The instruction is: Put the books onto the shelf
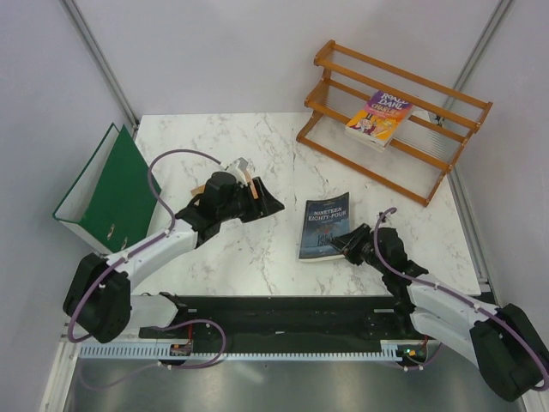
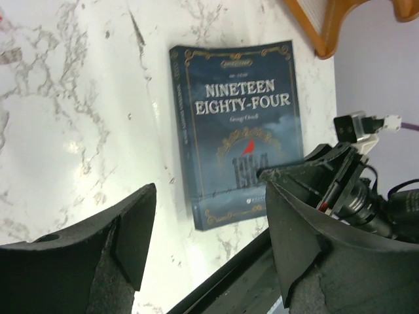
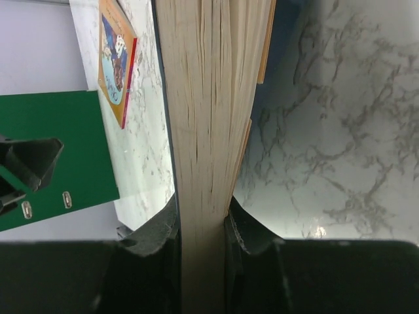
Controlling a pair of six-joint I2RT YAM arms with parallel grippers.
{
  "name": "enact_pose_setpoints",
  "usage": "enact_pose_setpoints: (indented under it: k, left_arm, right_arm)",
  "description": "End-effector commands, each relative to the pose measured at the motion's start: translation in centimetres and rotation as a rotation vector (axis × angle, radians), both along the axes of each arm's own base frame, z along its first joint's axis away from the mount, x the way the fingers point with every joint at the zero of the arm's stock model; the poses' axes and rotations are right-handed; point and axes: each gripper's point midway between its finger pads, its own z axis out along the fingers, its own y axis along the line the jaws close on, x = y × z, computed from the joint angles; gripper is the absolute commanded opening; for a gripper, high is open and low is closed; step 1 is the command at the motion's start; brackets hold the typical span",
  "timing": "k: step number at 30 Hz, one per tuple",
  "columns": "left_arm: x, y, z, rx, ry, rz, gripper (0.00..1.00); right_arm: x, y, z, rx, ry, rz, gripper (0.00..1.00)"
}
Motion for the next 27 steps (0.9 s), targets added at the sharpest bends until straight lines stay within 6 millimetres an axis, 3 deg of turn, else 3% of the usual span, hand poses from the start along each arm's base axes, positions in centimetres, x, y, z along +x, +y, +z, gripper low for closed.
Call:
enact_pose_setpoints:
  k: [1,8,10,14,19,27]
  left_arm:
    - [-1.0,2.0,-1.5,0.078,-0.012,0.017,0.74]
    - [-2.2,2.6,-2.5,0.087,0.005,0.003,0.74]
    - [-2.5,2.7,-2.9,0.088,0.016,0.000,0.74]
    - [-2.9,2.8,-3.5,0.093,0.028,-0.006,0.74]
    - [-3.3,2.9,-4.2,0.102,0.041,-0.014,0.74]
    - [-3.9,3.0,-4.9,0.103,0.061,-0.030,0.74]
  right_arm:
    - [4.4,0.5,5.8,0.056,-0.217,-0.050,0.00]
    - [8.4,-0.5,7.8,0.058,-0.263,-0.103,0.00]
    - [9.2,-0.4,7.5,0.054,-0.258,-0.095,0.00]
    - [11.2,0.1,9.2,0.047,-0.299,-0.077,0.00]
    - [12.5,0.3,9.6,0.017,-0.307,-0.070,0.00]
    - [14.7,-1.5,9.7,0.029,-0.292,-0.160,0.00]
